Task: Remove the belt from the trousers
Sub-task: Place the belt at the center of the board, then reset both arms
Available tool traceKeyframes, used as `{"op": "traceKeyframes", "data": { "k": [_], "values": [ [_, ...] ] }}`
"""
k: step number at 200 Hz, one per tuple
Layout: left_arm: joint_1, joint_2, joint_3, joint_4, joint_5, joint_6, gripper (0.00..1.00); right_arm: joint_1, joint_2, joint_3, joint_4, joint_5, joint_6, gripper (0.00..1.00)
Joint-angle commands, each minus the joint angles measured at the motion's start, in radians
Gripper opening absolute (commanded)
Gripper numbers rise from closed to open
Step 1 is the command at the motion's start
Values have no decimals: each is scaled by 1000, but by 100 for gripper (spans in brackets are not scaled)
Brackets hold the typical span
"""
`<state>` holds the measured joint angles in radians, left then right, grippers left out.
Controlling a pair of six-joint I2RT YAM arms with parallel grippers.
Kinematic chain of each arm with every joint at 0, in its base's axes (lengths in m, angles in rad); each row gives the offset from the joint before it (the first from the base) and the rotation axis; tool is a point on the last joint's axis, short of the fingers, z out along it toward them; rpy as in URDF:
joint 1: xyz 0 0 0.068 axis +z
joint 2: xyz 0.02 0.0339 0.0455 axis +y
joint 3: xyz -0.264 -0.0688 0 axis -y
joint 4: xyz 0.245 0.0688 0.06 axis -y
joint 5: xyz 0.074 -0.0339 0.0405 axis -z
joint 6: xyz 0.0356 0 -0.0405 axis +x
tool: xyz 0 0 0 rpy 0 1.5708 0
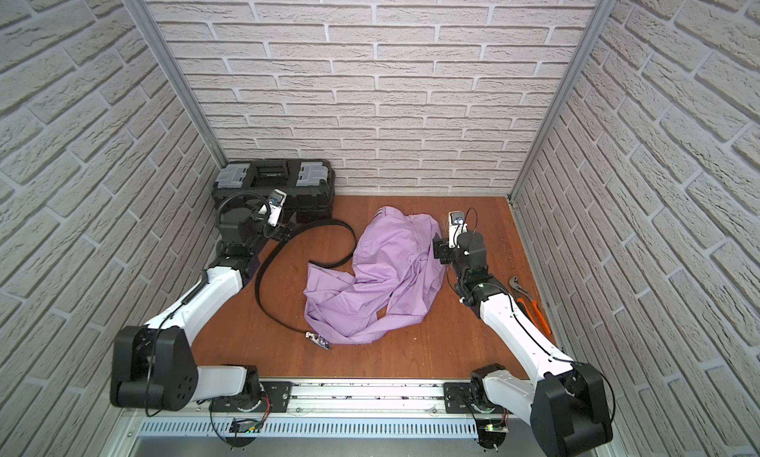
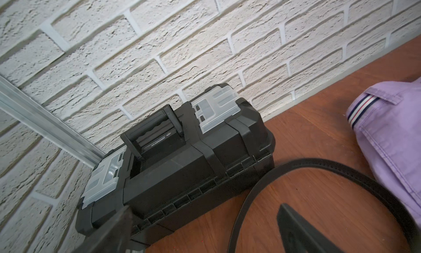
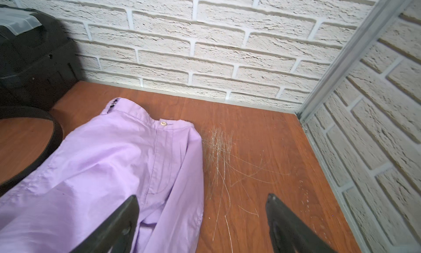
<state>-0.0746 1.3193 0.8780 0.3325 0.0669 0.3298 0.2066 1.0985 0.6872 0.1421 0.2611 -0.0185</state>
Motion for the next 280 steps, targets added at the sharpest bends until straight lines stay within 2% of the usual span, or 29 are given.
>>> {"op": "traceKeyframes", "data": {
  "k": [1, 24, 43, 65, 86, 99, 114, 142, 160, 170, 190, 206, 223, 236, 252, 280],
  "values": [
    [23, -39, 2, -31, 4, -61, 98, -4, -73, -95, 122, 88, -18, 88],
    [41, -69, -56, -40, -51, -117, 98, -6, -129, -248, 283, 92, -76, 90],
    [63, -95, -122, -15, -128, -205, 98, -8, -155, -315, 309, 114, -85, 92],
    [98, -116, -171, -86, -228, -334, 98, -15, -169, -380, 351, 182, -62, 94],
    [134, -142, -271, -49, -276, -428, 98, -36, -147, -449, 470, 253, -4, 100],
    [146, -148, -329, -10, -302, -438, 98, -51, -111, -449, 501, 282, 27, 100],
    [147, -125, -369, 22, -340, -433, 98, -62, -62, -449, 529, 254, 18, 100],
    [145, -17, -379, 82, -321, -451, 98, -73, 104, -448, 705, 199, 16, 100],
    [148, 38, -437, 284, -249, -484, 98, -76, 259, -443, 871, 176, -14, 99],
    [144, 70, -463, 384, -218, -460, 98, -78, 345, -438, 979, 179, -33, 99],
    [138, 122, -486, 471, -215, -450, 98, -84, 451, -416, 1022, 169, -27, 99],
    [134, 179, -538, 611, -177, -430, 98, -85, 506, -407, 1067, 157, -42, 99],
    [124, 276, -577, 790, -174, -411, 98, -91, 471, -379, 952, 140, -26, 99],
    [120, 242, -538, 659, -168, -411, 98, -103, 485, -365, 947, 116, -24, 99],
    [135, 250, -496, 592, -139, -421, 98, -120, 474, -343, 886, 89, -4, 99],
    [139, 257, -497, 601, -141, -427, 98, -124, 471, -344, 889, 86, -2, 99]
  ]
}}
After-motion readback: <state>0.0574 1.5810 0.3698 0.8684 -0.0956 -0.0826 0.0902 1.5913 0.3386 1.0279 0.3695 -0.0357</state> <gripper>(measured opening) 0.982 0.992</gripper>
